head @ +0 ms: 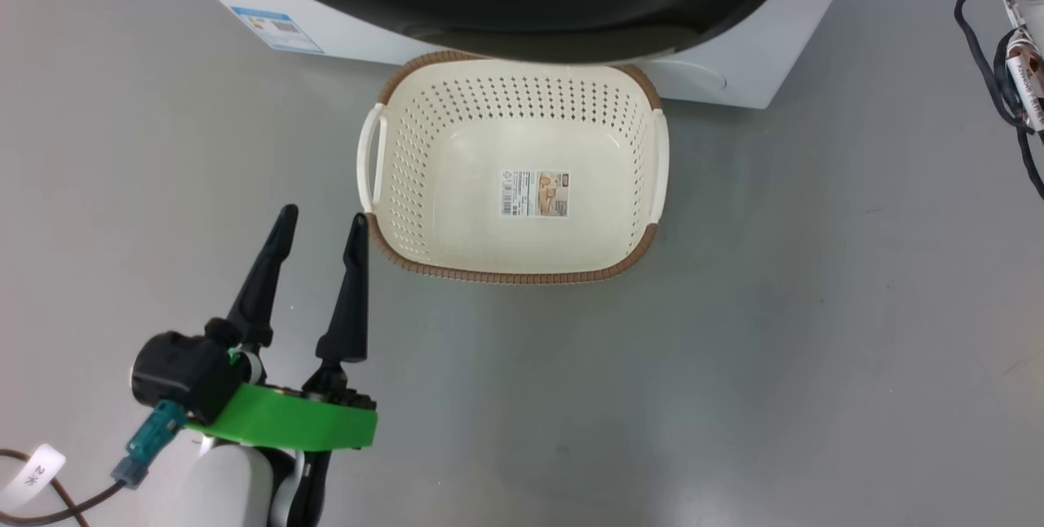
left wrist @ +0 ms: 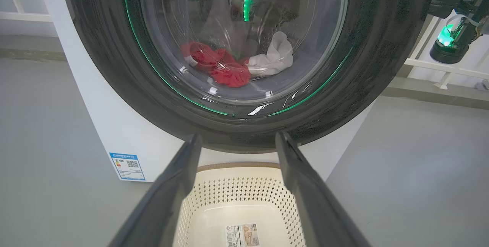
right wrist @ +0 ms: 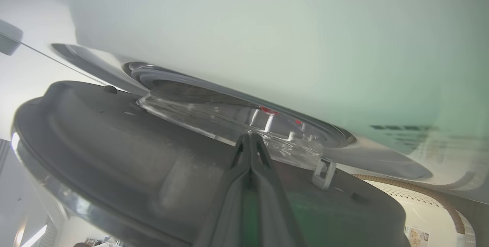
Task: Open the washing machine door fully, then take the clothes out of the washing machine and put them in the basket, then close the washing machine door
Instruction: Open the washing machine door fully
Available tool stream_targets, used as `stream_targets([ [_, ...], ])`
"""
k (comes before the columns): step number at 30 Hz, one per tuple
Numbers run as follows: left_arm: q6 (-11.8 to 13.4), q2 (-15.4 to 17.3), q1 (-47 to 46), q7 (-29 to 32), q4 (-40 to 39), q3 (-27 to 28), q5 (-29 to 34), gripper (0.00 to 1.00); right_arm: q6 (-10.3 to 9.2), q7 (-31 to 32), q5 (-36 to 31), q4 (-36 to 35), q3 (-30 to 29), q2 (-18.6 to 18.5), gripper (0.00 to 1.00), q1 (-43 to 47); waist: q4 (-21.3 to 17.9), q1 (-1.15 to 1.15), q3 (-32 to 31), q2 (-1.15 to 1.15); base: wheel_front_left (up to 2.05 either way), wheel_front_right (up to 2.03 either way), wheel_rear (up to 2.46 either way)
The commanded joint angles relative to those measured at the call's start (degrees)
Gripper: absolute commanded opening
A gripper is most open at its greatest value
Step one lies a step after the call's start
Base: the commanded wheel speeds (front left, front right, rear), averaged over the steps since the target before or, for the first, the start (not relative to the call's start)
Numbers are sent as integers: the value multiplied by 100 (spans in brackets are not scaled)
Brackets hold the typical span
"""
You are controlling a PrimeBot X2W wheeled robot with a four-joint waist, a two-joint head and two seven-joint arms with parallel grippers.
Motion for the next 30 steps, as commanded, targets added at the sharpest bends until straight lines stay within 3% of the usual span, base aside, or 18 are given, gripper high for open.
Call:
stream_targets([
  [1,-8,114,-68,-47,-86,164,-54,100,10,115,8,-298,68,199,0,155,12,0,-75,0,0,0,0],
  [30,98,114,569,-47,68,-14,-12,100,10,594,-82,-1861,394,196,0,2373,241,0,-1143,0,0,0,0],
])
